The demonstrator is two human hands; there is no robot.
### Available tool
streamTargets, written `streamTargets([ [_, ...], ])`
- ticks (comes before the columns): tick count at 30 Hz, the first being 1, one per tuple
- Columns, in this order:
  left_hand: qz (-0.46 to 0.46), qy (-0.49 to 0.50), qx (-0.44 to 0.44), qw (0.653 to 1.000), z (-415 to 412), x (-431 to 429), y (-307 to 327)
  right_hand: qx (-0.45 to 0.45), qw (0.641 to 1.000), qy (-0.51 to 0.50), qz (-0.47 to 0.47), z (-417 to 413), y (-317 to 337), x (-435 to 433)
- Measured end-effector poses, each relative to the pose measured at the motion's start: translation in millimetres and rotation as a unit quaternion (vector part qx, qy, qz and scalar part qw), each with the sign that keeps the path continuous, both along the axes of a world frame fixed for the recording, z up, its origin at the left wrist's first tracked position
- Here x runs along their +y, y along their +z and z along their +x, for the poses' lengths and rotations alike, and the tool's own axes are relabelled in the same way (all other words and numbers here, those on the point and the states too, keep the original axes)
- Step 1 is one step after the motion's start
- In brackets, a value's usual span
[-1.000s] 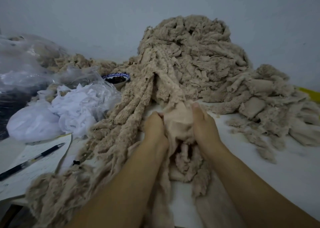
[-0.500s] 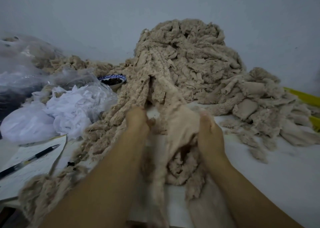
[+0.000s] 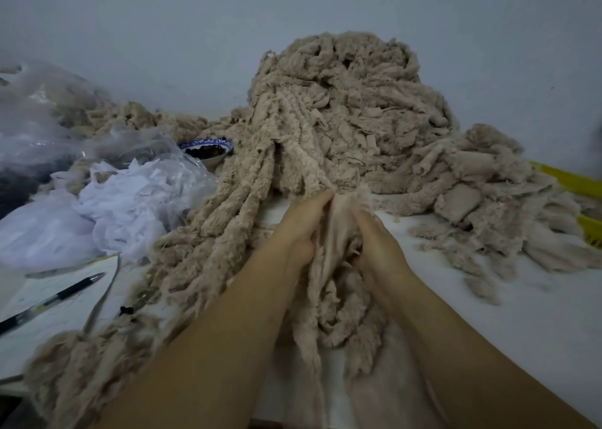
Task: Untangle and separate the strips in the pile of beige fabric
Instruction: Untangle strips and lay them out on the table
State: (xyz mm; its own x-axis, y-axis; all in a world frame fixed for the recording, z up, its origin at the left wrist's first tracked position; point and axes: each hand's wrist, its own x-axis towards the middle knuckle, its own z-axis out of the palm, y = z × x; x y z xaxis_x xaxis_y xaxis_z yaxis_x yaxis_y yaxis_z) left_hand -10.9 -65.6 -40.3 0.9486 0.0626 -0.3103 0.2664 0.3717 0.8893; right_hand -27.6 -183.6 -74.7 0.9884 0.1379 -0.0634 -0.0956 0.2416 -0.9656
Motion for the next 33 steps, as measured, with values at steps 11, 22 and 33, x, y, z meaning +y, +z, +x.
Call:
streamTargets([
  [11,-0.161,0.126,0.03,0.978,24,28,13,-0.068,0.981,-0.01,-0.181,-22,1,20],
  [22,0.128,-0.065,-0.017,0.989,-1,39,-2,0.023,0.995,-0.097,0.0,-2,1,-1],
  [33,0.315,-0.318,-0.065,0.892,-20,9,-3,-0.127,0.957,-0.128,-0.228,29,29,-5],
])
